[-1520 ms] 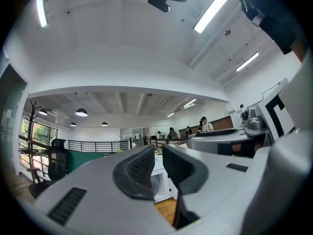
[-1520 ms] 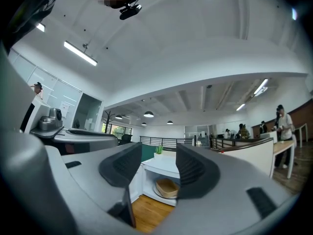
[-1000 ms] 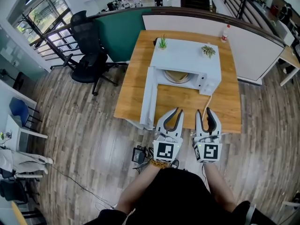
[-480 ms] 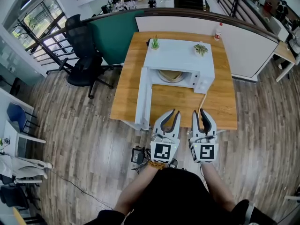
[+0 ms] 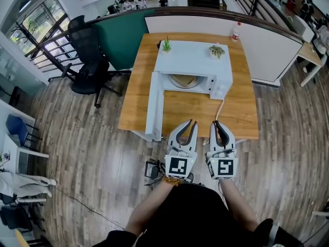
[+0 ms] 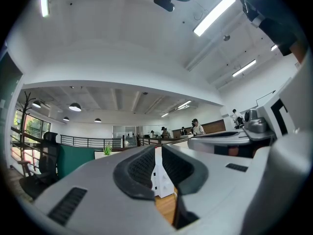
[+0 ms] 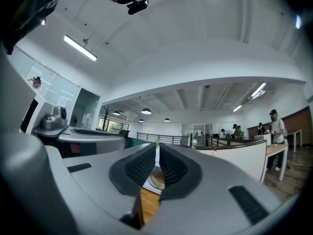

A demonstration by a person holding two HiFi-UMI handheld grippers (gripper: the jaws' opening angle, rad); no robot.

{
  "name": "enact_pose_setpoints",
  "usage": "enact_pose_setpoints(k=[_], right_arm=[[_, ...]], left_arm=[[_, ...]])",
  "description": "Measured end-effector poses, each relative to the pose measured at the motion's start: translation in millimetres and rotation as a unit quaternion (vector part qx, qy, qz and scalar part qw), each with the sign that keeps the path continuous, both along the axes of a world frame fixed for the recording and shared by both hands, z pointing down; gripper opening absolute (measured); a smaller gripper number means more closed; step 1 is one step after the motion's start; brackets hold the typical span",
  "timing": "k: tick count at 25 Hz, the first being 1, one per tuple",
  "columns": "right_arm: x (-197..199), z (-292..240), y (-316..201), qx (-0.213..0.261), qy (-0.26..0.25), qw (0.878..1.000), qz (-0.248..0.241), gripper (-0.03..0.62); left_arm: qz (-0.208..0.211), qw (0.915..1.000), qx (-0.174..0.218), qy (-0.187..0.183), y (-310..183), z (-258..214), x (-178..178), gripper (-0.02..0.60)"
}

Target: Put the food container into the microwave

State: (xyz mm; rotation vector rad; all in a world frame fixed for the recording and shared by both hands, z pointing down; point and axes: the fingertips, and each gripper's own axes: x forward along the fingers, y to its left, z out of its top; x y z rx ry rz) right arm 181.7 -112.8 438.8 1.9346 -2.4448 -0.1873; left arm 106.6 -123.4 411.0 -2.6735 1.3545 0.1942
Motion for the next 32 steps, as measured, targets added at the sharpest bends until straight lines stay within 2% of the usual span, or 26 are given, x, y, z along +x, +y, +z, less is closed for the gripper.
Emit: enact_pose_setpoints(k=[6,13,18,22,32], right_arm=[[-3,10,3,-0.015,0.003,1.0,-0.004,0.006],[-6,15,4,-0.04,0.02,0.999,-0.017,0.005],[-14,4,-4,-0.001,0.012,0.999,-0.03,0.005],[-15,11,-8,-0.023,0.012,0.999,-0.033,0.005],[-23,25,-20,-0.044,0.012,0.998,-0.05,0.005]], left_arm=[[-0.005,0.9999,-0.013,0.001,1,9,-2,0.051],[0.008,0.9999,-0.012,-0.003,2,9,9,0.034],[0.007,0.9999,-0.012,-0.002,-2,10,7,0.031],[0.007,0.9999,-0.015,-0.002,-6,12,6,0.031],[0.01,0.9997,-0.021,-0.009,-13,17,2,0.026]])
